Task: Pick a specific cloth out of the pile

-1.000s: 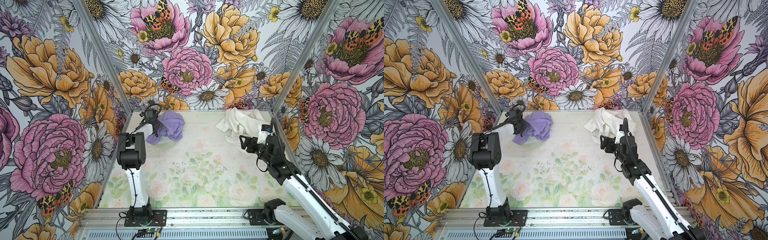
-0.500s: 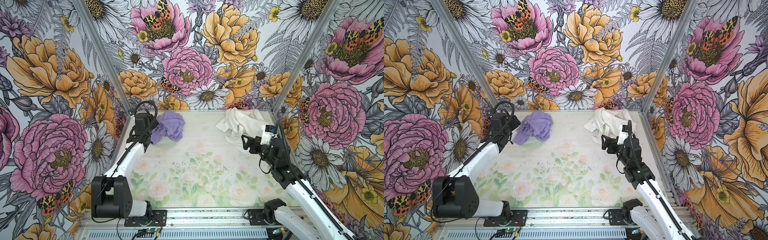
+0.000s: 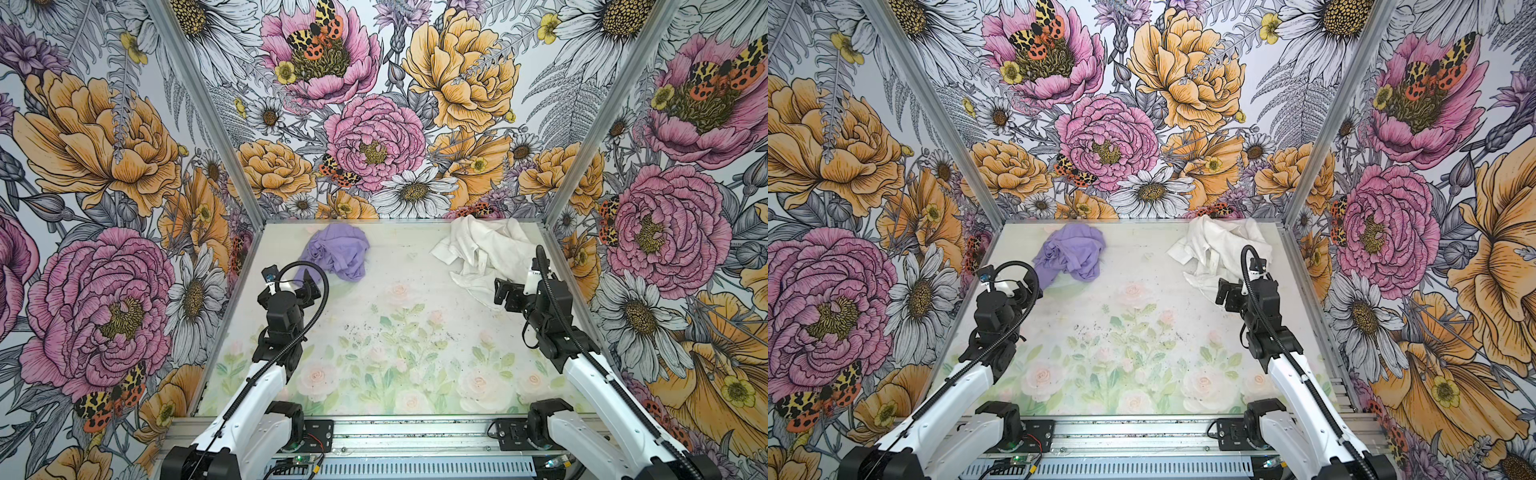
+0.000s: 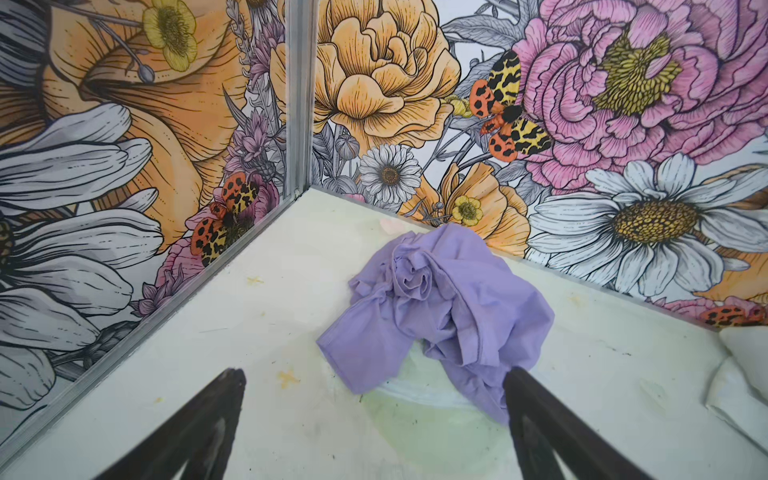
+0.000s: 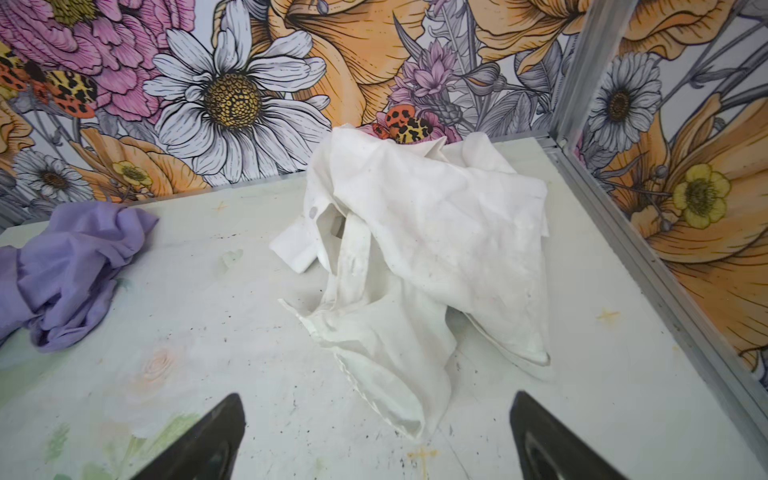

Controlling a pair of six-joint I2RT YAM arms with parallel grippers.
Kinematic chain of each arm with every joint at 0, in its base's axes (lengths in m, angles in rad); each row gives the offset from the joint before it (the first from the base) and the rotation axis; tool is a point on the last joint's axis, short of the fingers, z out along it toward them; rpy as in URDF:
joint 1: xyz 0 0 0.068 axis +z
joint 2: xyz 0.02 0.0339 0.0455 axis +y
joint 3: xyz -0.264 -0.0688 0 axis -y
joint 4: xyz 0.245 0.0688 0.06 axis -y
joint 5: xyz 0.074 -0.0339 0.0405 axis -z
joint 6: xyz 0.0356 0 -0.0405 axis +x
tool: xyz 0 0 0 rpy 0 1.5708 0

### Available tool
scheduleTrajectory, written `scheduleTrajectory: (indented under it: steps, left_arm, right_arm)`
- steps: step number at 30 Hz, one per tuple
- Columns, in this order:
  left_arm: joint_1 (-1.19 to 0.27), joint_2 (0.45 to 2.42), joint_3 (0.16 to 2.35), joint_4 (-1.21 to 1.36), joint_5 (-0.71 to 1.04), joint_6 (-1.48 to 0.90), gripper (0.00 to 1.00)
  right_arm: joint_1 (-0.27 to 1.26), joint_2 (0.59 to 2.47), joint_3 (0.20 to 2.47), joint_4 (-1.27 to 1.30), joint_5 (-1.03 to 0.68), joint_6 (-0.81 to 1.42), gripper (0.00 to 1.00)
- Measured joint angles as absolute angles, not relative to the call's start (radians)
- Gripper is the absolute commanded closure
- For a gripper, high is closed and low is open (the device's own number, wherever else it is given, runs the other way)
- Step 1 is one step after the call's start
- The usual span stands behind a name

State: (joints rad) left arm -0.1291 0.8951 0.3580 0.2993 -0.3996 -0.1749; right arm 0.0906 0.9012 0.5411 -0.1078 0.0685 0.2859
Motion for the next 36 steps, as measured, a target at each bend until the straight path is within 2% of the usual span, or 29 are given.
scheduleTrajectory:
  steps: [8, 13, 24, 29, 36]
  left_arm:
    - [-0.118, 1.071, 0.229, 0.598, -0.395, -0.066, 0.01]
    - [-0.098, 1.226, 0.214, 0.770, -0.366, -0.033, 0.01]
    - [-0.019, 1.440, 0.233, 1.007, -0.233, -0.001, 0.01]
    - [-0.010, 1.552, 0.280, 1.035, -0.180, 0.001, 0.01]
    - [-0.010, 1.554, 0.368, 0.974, -0.177, 0.000, 0.01]
  right_arm:
    - [-0.049, 1.055, 0.400, 0.128, 0.087, 0.263, 0.01]
    - [-0.059, 1.173, 0.334, 0.389, 0.086, 0.222, 0.01]
    - [-0.062, 1.485, 0.313, 0.877, 0.039, 0.141, 0.01]
    - [-0.067, 1.534, 0.311, 0.925, 0.021, 0.132, 0.00]
    - [-0.067, 1.534, 0.328, 0.931, 0.014, 0.129, 0.00]
